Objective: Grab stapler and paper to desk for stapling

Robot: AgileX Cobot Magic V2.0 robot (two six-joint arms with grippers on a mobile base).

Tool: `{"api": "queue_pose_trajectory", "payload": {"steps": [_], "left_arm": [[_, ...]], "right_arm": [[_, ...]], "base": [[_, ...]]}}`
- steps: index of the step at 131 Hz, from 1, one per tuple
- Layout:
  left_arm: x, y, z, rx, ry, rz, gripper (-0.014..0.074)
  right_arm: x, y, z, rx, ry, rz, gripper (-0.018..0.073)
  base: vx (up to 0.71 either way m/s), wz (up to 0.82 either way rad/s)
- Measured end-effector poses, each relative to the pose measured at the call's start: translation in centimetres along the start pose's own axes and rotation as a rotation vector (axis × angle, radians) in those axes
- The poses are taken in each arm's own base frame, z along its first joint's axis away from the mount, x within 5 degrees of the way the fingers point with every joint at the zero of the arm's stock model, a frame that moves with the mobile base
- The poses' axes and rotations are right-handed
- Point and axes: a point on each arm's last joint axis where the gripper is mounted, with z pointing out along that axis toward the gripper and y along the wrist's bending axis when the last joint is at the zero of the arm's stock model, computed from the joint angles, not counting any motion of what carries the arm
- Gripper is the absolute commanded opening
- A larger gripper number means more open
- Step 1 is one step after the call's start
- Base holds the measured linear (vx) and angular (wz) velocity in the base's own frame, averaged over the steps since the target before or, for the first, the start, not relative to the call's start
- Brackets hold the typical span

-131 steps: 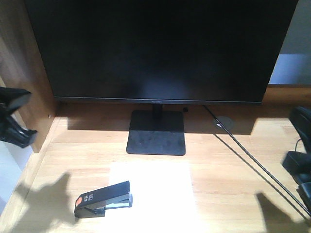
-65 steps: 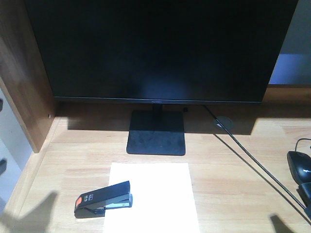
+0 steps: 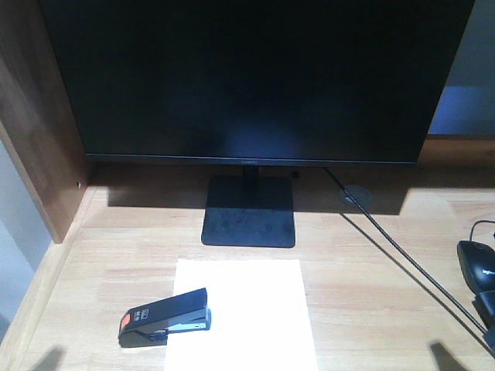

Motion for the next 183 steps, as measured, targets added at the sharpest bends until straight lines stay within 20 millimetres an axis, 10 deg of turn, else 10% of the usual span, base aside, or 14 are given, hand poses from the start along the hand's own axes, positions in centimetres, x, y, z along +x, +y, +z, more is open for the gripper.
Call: {"api": "queue_pose_trajectory", "payload": {"steps": [123, 183], "left_arm": [[0.5, -0.1, -0.9, 0.004, 0.020, -0.005, -0.0006], [0.5, -0.2, -1.3, 0.001, -0.024, -0.285, -0.0006]], "right_arm": [[0.0, 0.0, 0.0, 0.000, -0.001, 0.000, -0.0007], [0.0, 0.0, 0.0, 0.001, -0.001, 0.000, -0.0007]], "base": [[0.00, 0.00], [0.00, 0.00]]}}
